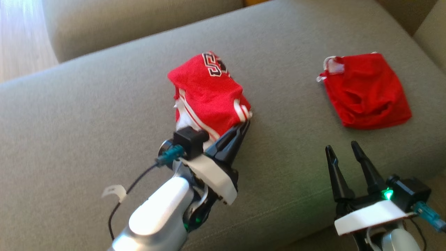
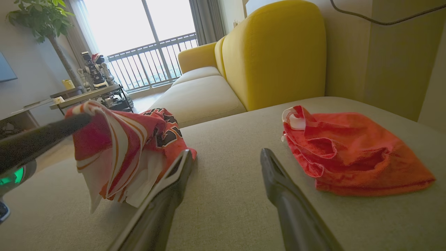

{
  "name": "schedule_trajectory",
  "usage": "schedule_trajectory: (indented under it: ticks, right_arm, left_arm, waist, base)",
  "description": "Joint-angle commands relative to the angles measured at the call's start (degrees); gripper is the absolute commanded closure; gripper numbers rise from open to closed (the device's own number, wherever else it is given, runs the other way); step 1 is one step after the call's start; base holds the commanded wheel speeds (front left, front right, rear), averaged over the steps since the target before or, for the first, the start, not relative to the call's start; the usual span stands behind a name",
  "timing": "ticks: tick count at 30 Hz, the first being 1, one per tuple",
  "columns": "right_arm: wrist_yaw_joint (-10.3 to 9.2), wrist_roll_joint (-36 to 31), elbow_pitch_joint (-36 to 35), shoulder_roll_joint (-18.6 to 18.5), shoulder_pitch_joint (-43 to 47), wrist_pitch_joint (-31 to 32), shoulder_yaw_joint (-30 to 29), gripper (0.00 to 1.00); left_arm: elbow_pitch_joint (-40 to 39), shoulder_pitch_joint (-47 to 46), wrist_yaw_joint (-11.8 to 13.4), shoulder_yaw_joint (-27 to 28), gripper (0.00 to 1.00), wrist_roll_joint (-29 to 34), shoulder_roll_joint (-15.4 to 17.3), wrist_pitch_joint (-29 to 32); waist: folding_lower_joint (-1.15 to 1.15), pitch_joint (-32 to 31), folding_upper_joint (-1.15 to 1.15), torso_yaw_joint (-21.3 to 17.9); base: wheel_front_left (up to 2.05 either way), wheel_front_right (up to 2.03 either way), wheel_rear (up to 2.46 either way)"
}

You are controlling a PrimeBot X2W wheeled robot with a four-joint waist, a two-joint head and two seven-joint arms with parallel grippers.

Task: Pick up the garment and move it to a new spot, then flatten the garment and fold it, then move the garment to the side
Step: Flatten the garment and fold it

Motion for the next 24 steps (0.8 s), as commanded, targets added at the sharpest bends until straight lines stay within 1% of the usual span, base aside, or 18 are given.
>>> schedule_trajectory:
  ticks: [1, 3, 5, 9, 11, 14, 17, 18, 22, 24]
  right_arm:
    - [-0.02, 0.0, -1.7, -0.4, -0.9, -0.5, 1.4, 0.0]
    - [-0.02, 0.3, -1.7, -0.4, -0.6, -0.5, 1.4, 0.0]
    - [-0.02, 0.5, -1.6, -0.4, -0.3, -0.5, 1.3, 0.0]
    - [-0.02, 0.9, -1.5, -0.4, 0.0, -0.5, 0.9, 0.0]
    - [-0.02, 1.1, -1.5, -0.4, 0.0, -0.5, 0.9, 0.0]
    - [-0.02, 1.3, -1.8, -0.4, -0.1, -0.5, 1.2, 0.0]
    - [-0.02, 1.6, -2.1, -0.4, -0.2, -0.5, 1.2, 0.0]
    - [-0.02, 1.6, -2.1, -0.4, -0.2, -0.5, 1.2, 0.0]
    - [-0.02, 2.2, -2.4, -0.4, -0.3, -0.5, 1.1, 0.0]
    - [-0.02, 2.5, -2.6, -0.4, -0.3, -0.5, 0.8, 0.0]
  left_arm:
    - [-3.1, -3.1, -0.4, 2.5, 1.0, -1.3, 0.1, -0.3]
    - [-4.6, -4.9, -0.7, 3.1, 1.0, -3.4, 0.1, -0.3]
    - [-5.5, -7.5, -1.0, 4.0, 1.0, -6.9, 0.1, -0.3]
    - [-5.8, -15.1, -1.1, 7.6, 1.0, -15.8, 0.1, 1.5]
    - [-5.4, -19.4, -0.7, 10.4, 1.0, -20.8, 0.1, 2.5]
    - [-4.3, -25.8, 1.5, 14.1, 1.0, -29.1, 0.1, 3.9]
    - [-2.9, -32.0, 4.2, 16.5, 1.0, -34.5, 0.1, 3.8]
    - [-2.9, -32.0, 4.2, 16.5, 1.0, -34.5, 0.1, 3.8]
    - [2.1, -36.5, 7.8, 21.1, 1.0, -37.7, 0.3, 2.3]
    - [5.7, -36.3, 9.3, 23.1, 1.0, -37.9, 1.9, 1.7]
  waist:
    - [0.0, -2.0, 0.0, -1.4]
    - [0.0, -2.9, 0.0, -1.9]
    - [0.0, -3.8, 0.0, -2.5]
    - [0.0, -5.3, 0.0, -3.5]
    - [0.0, -5.8, 0.0, -3.9]
    - [0.0, -6.3, 0.0, -4.7]
    - [0.0, -6.5, 0.0, -5.1]
    - [0.0, -6.5, 0.0, -5.1]
    - [0.0, -6.5, 0.0, -5.5]
    - [0.0, -6.2, 0.0, -5.5]
  base:
    - [0.0, 0.0, 0.0]
    - [0.0, 0.0, 0.0]
    - [0.0, 0.0, 0.0]
    - [0.0, 0.0, 0.0]
    - [0.0, 0.0, 0.0]
    - [0.0, 0.0, 0.0]
    - [0.0, 0.0, 0.0]
    - [0.0, 0.0, 0.0]
    - [0.0, 0.0, 0.0]
    - [0.0, 0.0, 0.0]
